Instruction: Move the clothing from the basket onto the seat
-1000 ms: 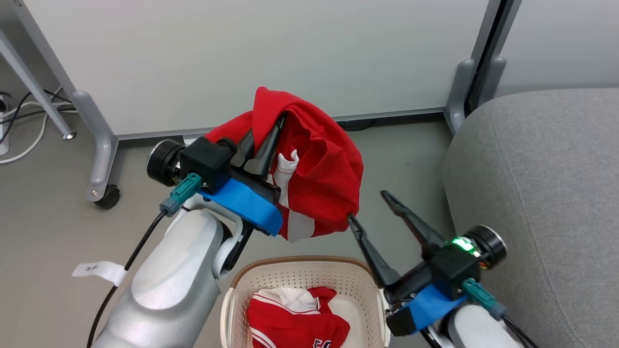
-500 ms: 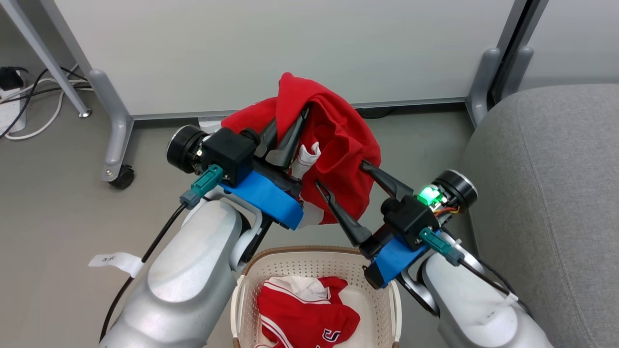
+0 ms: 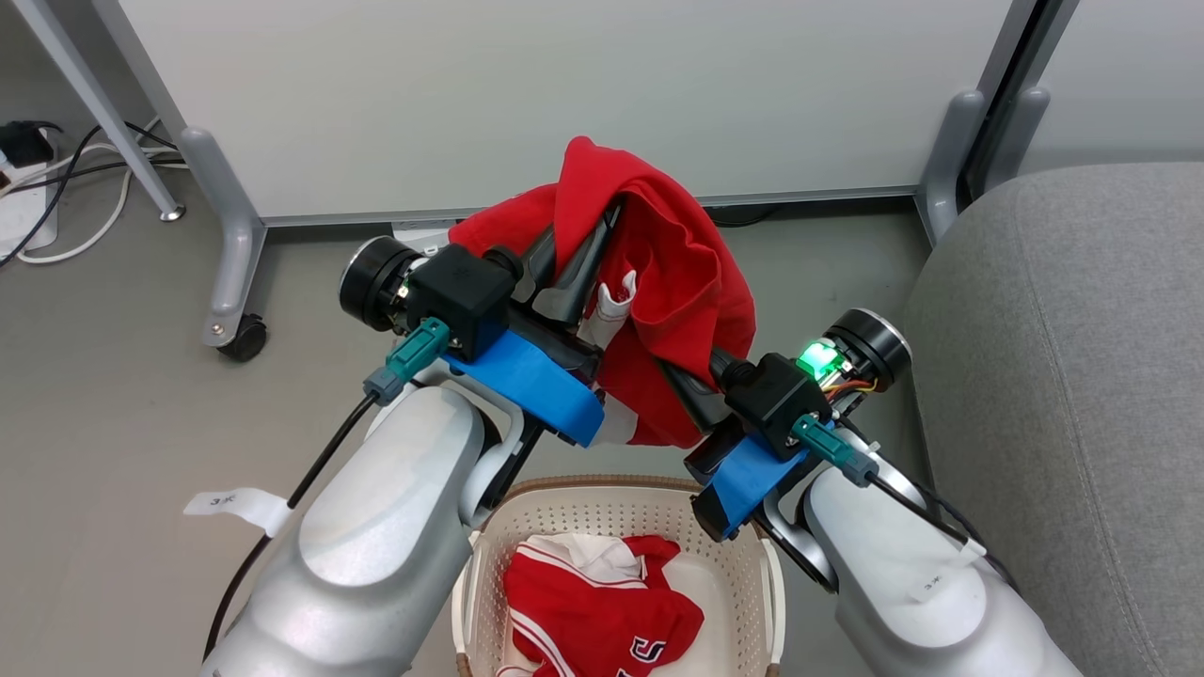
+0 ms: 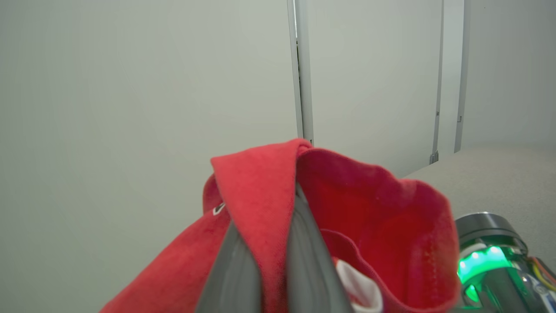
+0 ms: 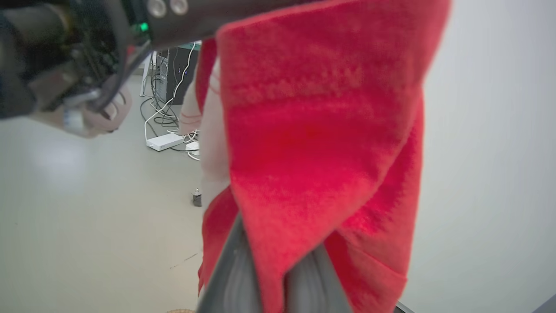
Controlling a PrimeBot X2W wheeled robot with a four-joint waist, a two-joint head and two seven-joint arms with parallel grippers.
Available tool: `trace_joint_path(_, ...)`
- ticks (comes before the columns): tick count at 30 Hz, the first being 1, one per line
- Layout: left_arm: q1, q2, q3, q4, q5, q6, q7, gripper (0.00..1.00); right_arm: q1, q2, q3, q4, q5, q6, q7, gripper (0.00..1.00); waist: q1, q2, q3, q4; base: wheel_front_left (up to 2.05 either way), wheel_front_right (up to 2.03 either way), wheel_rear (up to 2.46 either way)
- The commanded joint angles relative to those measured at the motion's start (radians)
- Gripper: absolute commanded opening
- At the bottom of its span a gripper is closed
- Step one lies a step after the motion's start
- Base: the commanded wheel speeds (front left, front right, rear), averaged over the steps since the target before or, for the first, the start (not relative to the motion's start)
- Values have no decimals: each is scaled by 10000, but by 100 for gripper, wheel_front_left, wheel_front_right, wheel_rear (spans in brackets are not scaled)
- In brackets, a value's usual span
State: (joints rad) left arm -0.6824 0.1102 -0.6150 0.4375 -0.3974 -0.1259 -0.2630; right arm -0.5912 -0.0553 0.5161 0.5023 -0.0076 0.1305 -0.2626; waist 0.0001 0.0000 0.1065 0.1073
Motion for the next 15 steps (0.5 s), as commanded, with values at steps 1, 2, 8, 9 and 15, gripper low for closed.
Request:
trace_joint_path(1, -156, -9, 43, 7, -32, -68, -27, 0, -132, 37, 26, 24, 74, 5, -35, 0, -1, 0, -7, -10, 0, 0, 0)
trace_joint_path(2, -153, -8, 53, 9, -30, -68, -27, 0, -137, 43, 33, 29, 82, 5, -35, 0, -1, 0, -10, -15, 0, 0, 0)
trace_joint_path(8, -109, -10, 83, 40, -14, -68, -27, 0, -117, 56, 59, -7, 120, 5, -35, 0, -1, 0, -47, -45, 0, 0, 0)
trace_joint_path(9, -102, -8, 86, 43, -13, -68, -27, 0, -106, 56, 67, -15, 121, 5, -35, 0, -1, 0, -53, -50, 0, 0, 0)
trace_joint_path(15, -106, -8, 81, -1, 2, -68, -27, 0, -82, 60, 65, -44, 151, 5, -35, 0, -1, 0, -40, -52, 0, 0, 0)
